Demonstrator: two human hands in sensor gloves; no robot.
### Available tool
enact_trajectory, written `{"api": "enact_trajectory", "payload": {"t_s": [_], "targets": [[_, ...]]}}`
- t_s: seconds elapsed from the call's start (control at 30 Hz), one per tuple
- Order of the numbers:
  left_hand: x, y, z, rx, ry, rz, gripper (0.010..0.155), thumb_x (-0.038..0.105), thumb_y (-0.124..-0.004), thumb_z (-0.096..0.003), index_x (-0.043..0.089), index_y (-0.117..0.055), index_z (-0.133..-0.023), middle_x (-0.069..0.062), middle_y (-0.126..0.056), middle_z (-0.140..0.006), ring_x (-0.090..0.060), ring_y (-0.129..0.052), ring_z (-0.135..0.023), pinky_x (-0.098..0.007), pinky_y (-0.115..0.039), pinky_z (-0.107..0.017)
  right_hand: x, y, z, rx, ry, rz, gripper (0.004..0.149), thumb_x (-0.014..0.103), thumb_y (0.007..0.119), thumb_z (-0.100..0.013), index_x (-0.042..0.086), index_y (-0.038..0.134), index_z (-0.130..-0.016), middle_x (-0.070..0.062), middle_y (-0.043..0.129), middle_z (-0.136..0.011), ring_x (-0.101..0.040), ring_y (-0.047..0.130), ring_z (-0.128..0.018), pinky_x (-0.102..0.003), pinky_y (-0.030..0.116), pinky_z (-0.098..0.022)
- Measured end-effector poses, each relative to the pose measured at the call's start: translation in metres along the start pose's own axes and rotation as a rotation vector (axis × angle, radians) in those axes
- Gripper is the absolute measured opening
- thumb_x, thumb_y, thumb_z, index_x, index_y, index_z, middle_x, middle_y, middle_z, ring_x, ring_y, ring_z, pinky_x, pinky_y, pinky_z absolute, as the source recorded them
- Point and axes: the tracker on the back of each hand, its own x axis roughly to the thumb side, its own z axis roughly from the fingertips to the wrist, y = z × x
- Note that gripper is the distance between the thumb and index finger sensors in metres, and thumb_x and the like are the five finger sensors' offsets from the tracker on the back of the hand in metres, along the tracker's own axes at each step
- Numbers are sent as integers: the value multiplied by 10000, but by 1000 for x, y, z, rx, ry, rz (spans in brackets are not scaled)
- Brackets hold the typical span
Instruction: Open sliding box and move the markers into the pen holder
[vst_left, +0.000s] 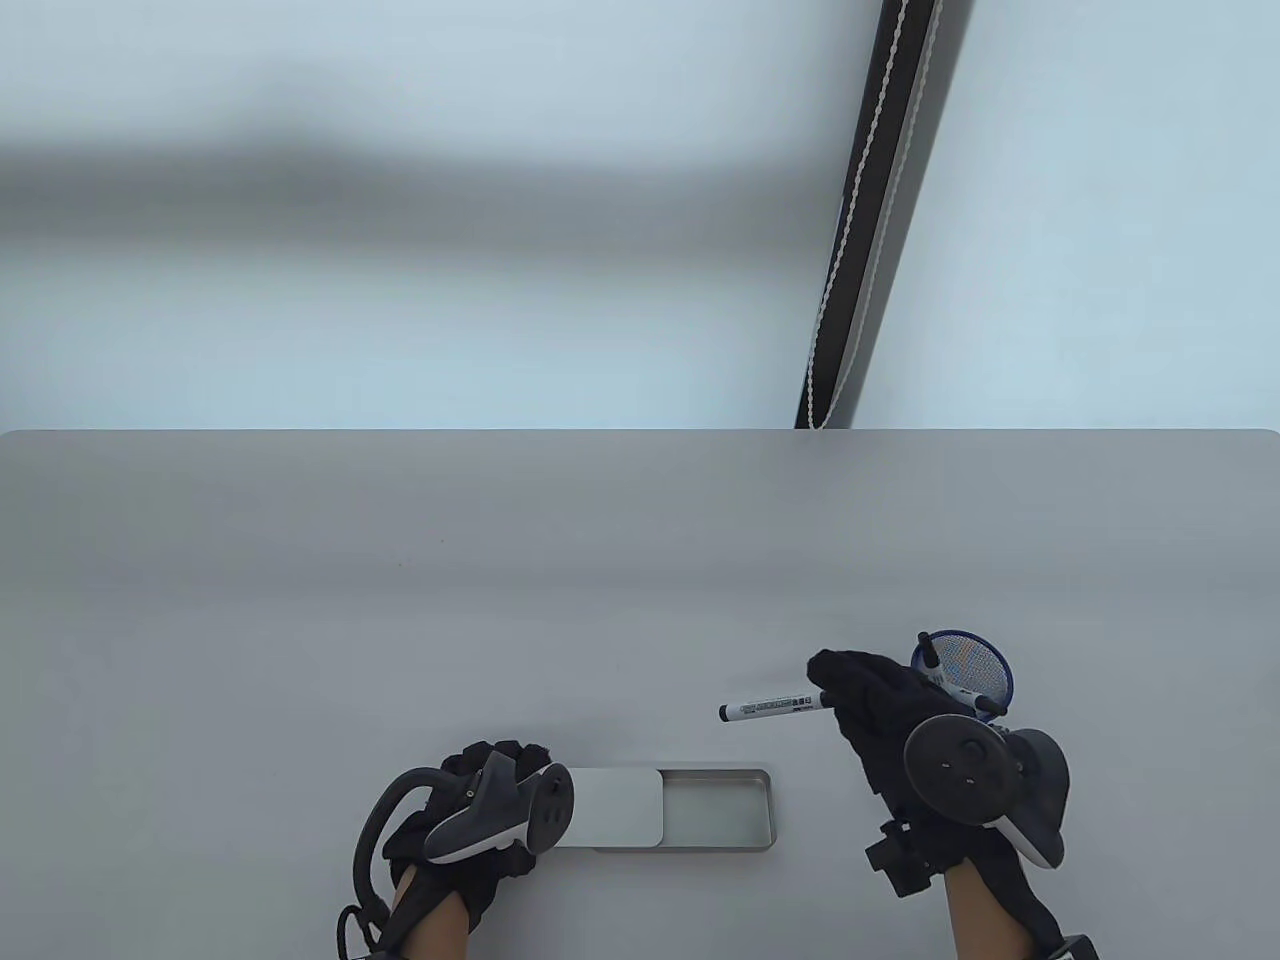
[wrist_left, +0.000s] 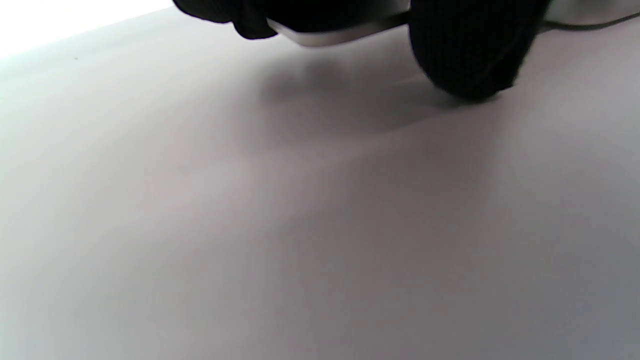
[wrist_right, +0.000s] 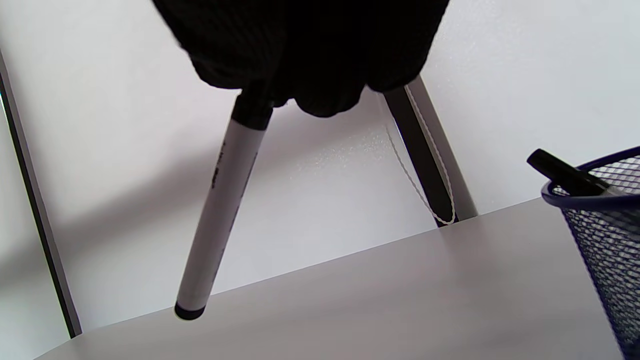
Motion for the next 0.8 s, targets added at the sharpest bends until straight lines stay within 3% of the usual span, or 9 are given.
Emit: {"api": "enact_trajectory", "payload": {"t_s": [0.47,0.8], "targets": [[0,0,0,-2,0,1,793,624,-700,-417,346,-328,-1059,52,-443,-1167,-219,-569,-1098,-381,-585,-839,-34,-45,12,-309,183,-45,433,218,786,-433,351,782,-845,45,826,-882,-189,889,-780,-359,752,-641],[0,1,0,-1,0,0,792,623,-700,-417,346,-328,-1059,52,-444,-1167,-219,-568,-1098,-382,-584,-838,-57,-47,18,-438,302,79,426,190,777,-430,334,785,-831,29,811,-876,-210,864,-780,-374,727,-635]]}}
